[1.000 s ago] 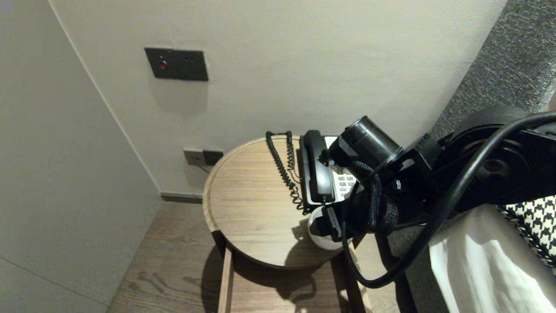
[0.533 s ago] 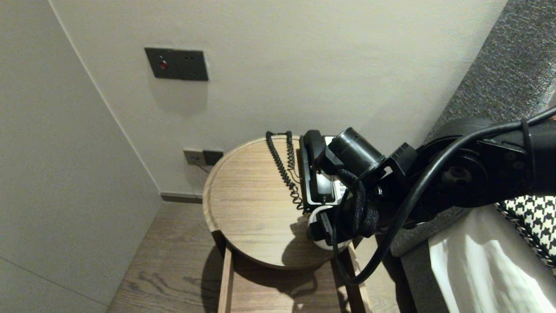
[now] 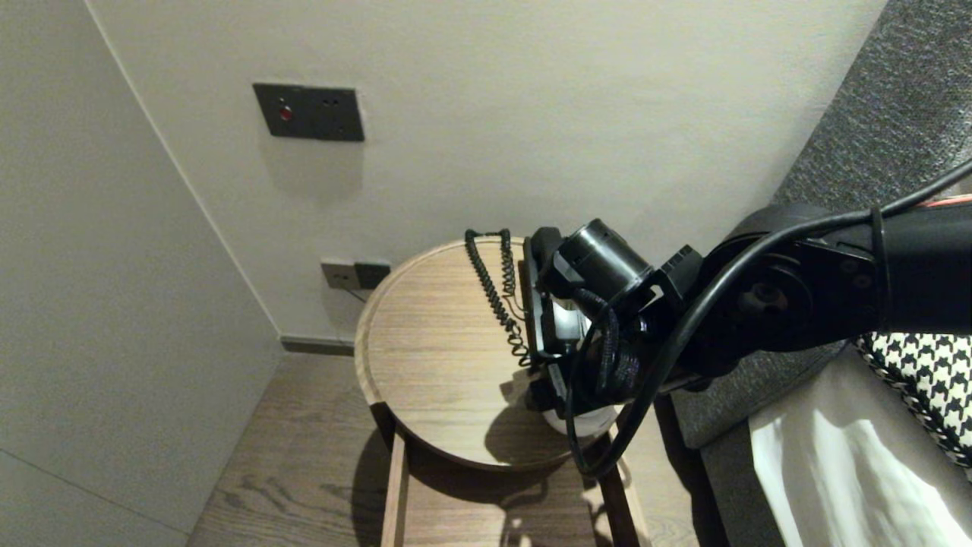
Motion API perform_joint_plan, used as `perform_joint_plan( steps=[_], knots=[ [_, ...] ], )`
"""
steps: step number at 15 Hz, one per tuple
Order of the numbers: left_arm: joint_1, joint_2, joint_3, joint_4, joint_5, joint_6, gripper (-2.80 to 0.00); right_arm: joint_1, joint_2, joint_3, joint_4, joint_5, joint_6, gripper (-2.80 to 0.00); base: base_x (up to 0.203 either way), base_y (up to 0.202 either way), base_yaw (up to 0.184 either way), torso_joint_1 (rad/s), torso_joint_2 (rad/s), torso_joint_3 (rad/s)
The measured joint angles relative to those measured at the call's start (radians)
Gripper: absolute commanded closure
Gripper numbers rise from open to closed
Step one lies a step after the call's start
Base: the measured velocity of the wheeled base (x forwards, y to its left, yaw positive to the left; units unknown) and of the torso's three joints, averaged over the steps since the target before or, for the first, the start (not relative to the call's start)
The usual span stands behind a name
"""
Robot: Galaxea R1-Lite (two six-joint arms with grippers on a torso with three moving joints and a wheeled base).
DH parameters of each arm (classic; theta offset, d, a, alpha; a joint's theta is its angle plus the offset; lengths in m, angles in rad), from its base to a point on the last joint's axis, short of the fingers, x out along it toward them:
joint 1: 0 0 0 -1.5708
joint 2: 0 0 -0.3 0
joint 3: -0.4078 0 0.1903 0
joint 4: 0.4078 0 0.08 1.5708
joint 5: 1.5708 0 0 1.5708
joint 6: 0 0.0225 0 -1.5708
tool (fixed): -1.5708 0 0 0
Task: Put the remote controls on the table in the drawer one by one
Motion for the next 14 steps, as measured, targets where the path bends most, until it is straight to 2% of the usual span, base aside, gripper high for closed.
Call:
perform_joint_plan(
  steps=[6,7,14],
  knots=[
    [0.0,0.0,0.0,0.0,0.0,0.0,0.0,-0.001,0.021,-0.005,0.004,0.0,-0.001,-2.8,0.0,0.0,0.0,0.0,0.0,0.0],
    [0.0,0.0,0.0,0.0,0.0,-0.001,0.0,-0.001,0.024,-0.006,0.004,0.0,-0.002,0.0,0.0,0.0,0.0,0.0,0.0,0.0],
    [0.0,0.0,0.0,0.0,0.0,-0.001,0.0,0.0,0.024,0.003,0.004,0.006,-0.006,0.0,0.0,0.0,0.0,0.0,0.0,0.0]
  ],
)
